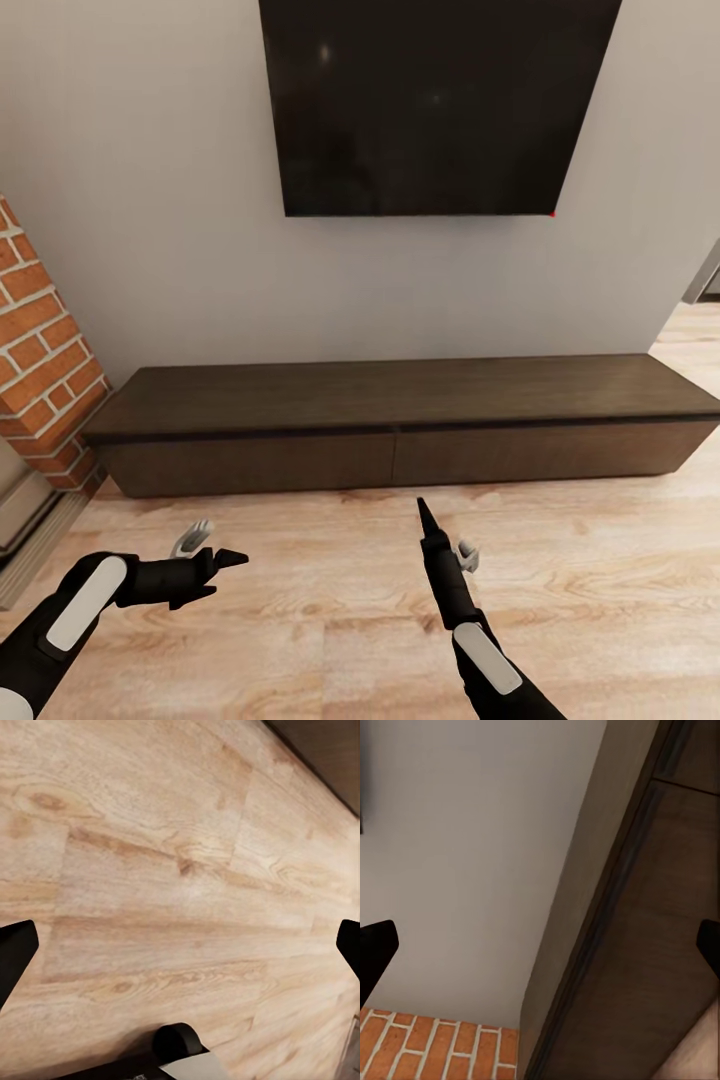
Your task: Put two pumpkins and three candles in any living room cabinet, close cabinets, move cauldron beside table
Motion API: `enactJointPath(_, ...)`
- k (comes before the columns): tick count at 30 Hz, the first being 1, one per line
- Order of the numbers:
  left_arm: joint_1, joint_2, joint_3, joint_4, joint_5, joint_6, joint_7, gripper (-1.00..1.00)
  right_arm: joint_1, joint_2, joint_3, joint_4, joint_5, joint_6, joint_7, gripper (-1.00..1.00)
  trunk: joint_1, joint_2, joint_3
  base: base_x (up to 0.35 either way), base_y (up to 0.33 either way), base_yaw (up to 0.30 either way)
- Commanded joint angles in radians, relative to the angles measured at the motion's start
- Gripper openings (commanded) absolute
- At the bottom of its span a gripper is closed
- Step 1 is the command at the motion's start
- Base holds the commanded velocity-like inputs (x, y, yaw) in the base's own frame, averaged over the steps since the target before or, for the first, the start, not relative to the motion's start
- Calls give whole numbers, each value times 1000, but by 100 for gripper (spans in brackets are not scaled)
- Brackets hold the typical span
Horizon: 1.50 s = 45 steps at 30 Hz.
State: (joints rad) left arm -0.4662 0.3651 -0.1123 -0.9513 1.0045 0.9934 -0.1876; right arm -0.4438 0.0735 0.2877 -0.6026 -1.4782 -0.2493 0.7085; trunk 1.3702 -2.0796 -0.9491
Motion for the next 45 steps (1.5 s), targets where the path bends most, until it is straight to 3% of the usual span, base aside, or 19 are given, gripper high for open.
enactJointPath(1,0,1,-2,0,-9,1,-11,100,-1,-2,6,1,-12,-5,5,100,4,-8,-4,0,0,0)
enactJointPath(9,0,1,-4,0,-9,1,-33,100,-1,-1,8,-1,-15,3,39,100,34,-64,-29,0,0,0)
enactJointPath(16,1,2,-5,0,-9,2,-51,100,-1,-2,7,0,-55,89,124,100,61,-113,-51,0,0,0)
enactJointPath(22,1,3,-6,1,-9,2,-89,100,-1,0,7,0,-68,106,131,100,84,-155,-70,0,0,0)
enactJointPath(36,5,4,-6,2,-7,2,-102,100,-1,2,10,0,-71,108,130,100,138,-253,-114,0,0,0)
enactJointPath(41,6,14,-4,1,1,2,-228,100,-1,2,11,1,-71,110,121,100,157,-288,-129,0,0,0)
enactJointPath(45,6,29,-6,0,3,2,-285,100,-1,2,10,2,-71,112,116,100,172,-316,-142,0,0,0)
